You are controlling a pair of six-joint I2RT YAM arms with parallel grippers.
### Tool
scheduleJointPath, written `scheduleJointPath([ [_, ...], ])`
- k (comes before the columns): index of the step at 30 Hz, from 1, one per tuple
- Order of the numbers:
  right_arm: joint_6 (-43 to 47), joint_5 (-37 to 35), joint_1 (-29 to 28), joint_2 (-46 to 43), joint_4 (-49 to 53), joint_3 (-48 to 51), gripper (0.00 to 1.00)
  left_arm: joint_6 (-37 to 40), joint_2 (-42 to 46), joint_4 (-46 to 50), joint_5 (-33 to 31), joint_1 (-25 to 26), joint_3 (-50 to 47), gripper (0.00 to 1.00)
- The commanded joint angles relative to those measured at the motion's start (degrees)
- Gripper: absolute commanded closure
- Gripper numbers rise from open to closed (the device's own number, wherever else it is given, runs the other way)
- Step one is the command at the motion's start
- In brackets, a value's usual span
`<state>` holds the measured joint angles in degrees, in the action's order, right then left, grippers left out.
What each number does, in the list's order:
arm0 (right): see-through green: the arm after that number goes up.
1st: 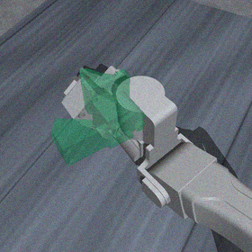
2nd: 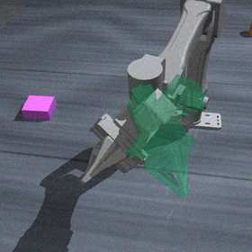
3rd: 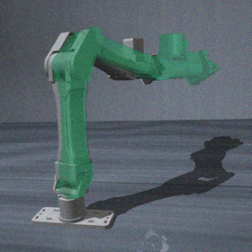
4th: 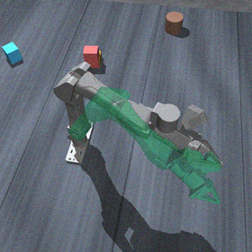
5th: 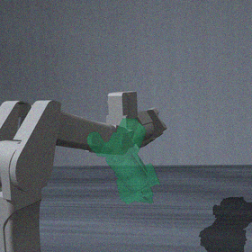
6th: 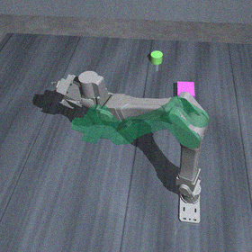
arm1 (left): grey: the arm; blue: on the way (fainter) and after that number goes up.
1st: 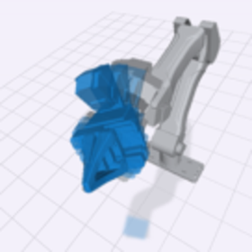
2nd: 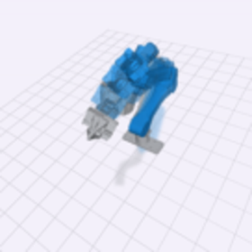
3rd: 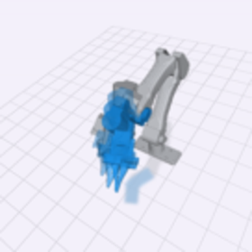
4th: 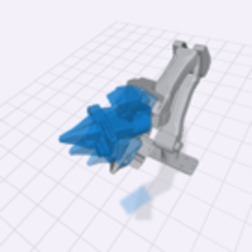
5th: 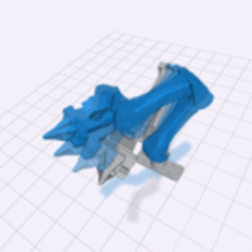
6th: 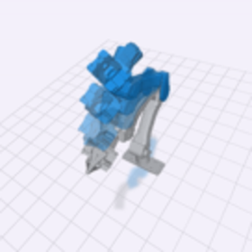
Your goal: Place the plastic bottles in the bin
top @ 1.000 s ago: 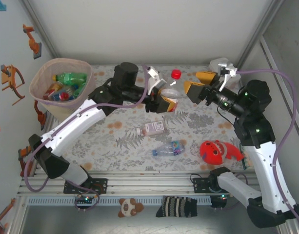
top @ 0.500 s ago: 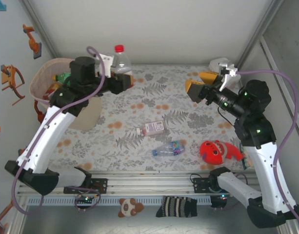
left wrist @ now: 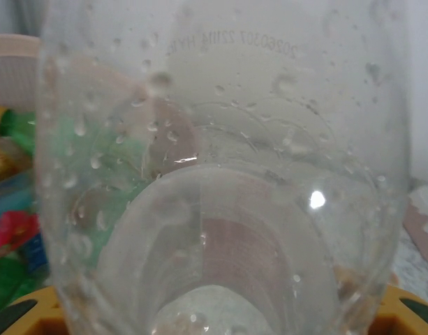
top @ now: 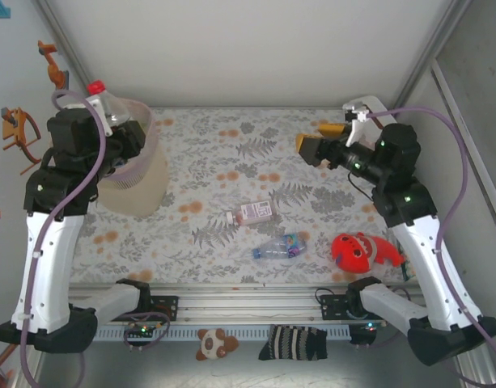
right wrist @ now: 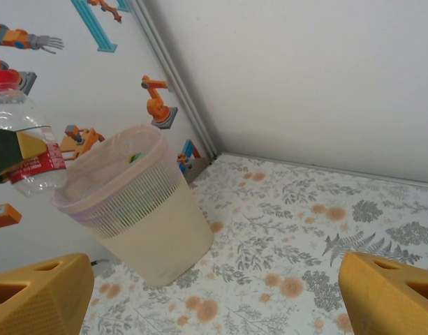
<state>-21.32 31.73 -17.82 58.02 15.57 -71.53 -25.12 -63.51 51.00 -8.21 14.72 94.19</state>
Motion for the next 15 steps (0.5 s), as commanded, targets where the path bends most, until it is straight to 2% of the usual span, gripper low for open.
scheduleJointPath([
  [1,2.14,3.03,-0.33,1.75,-3.12,-0.56,0.10,-4.44,-1.06,3.83,-7.15,-1.42,1.74,0.66],
  [5,2.85,5.54,-0.37,4.65,-3.92,-1.37,0.11,-9.14,-3.07,2.87,-7.49,-5.13,1.83,0.65],
  [10,2.75,7.84,-0.33,8.18,-4.56,-2.55,0.11,-18.55,-8.95,4.34,0.10,-13.58,3.78,0.74],
  [15,2.55,8.18,-0.36,9.41,-4.81,-2.74,0.11,-27.81,-13.32,-0.02,7.45,-19.48,2.01,0.72],
])
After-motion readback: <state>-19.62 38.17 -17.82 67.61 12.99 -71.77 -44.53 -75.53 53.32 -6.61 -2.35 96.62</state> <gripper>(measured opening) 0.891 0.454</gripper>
